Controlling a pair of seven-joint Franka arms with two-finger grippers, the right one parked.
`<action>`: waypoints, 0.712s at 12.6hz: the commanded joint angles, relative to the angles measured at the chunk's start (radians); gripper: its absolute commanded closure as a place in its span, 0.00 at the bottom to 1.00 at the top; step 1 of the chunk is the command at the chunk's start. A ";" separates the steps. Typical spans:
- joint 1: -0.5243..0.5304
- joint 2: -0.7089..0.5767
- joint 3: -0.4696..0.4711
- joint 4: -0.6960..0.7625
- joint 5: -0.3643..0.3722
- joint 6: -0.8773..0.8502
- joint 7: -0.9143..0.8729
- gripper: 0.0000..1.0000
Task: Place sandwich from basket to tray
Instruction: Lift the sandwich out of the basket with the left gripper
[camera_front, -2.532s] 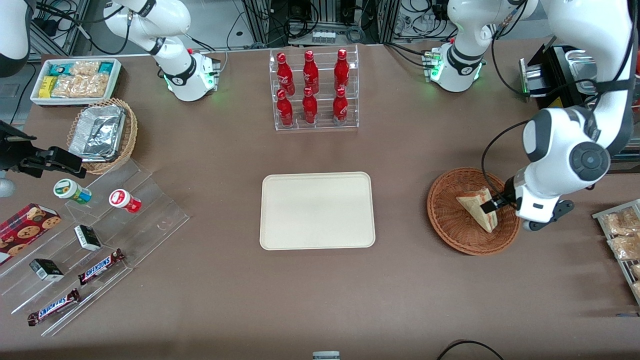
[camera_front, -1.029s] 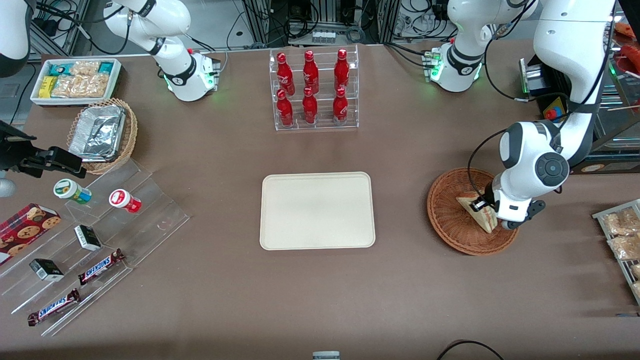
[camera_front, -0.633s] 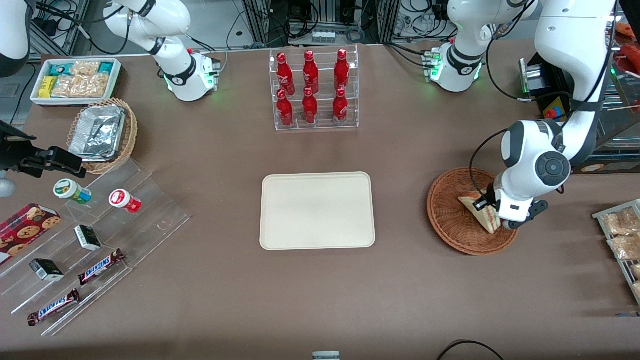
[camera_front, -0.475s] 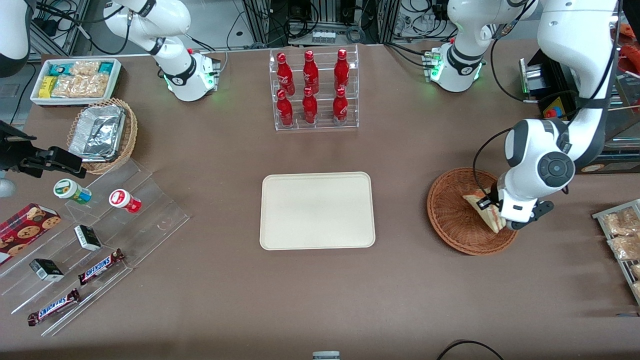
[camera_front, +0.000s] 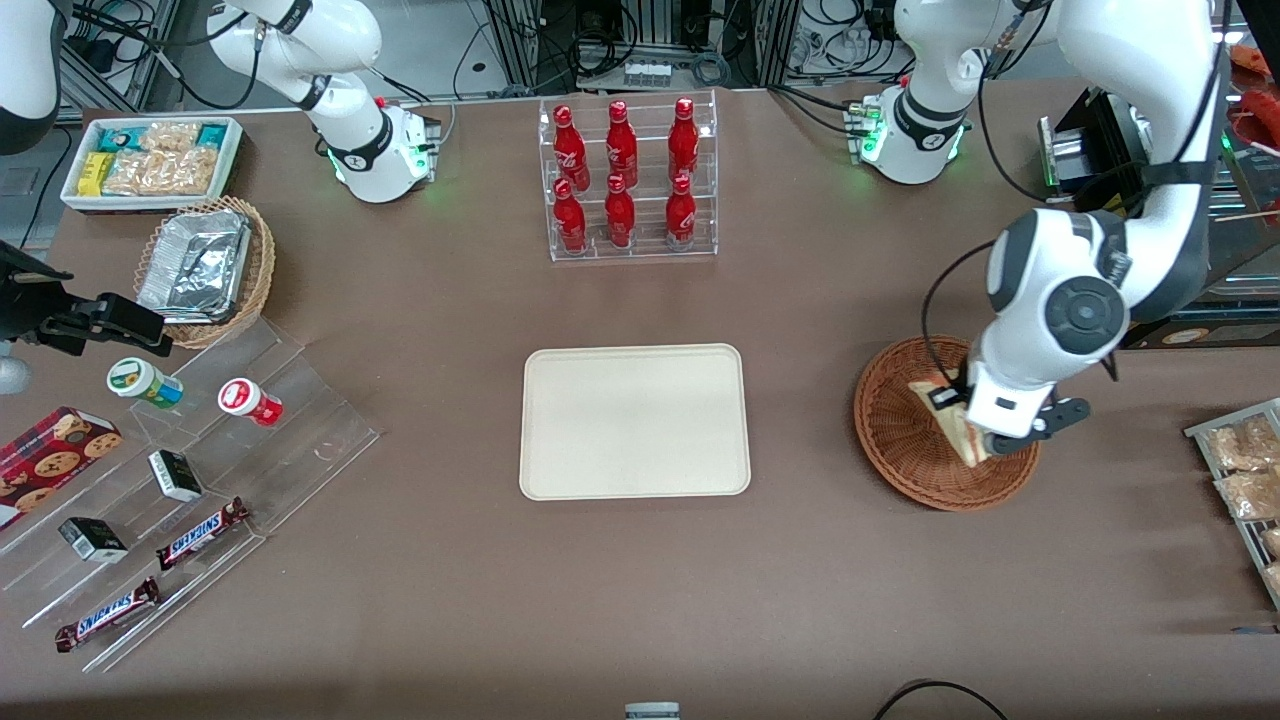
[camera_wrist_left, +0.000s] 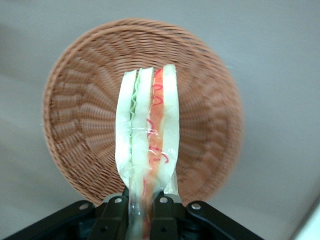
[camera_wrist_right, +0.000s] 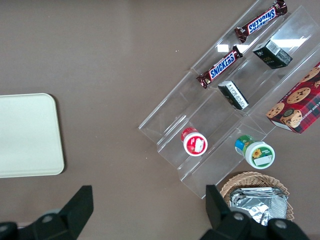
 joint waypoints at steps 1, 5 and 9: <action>-0.106 0.014 0.005 0.060 0.010 -0.038 -0.006 1.00; -0.264 0.086 0.003 0.150 0.004 -0.030 -0.002 1.00; -0.311 0.170 -0.023 0.219 -0.098 -0.030 0.179 1.00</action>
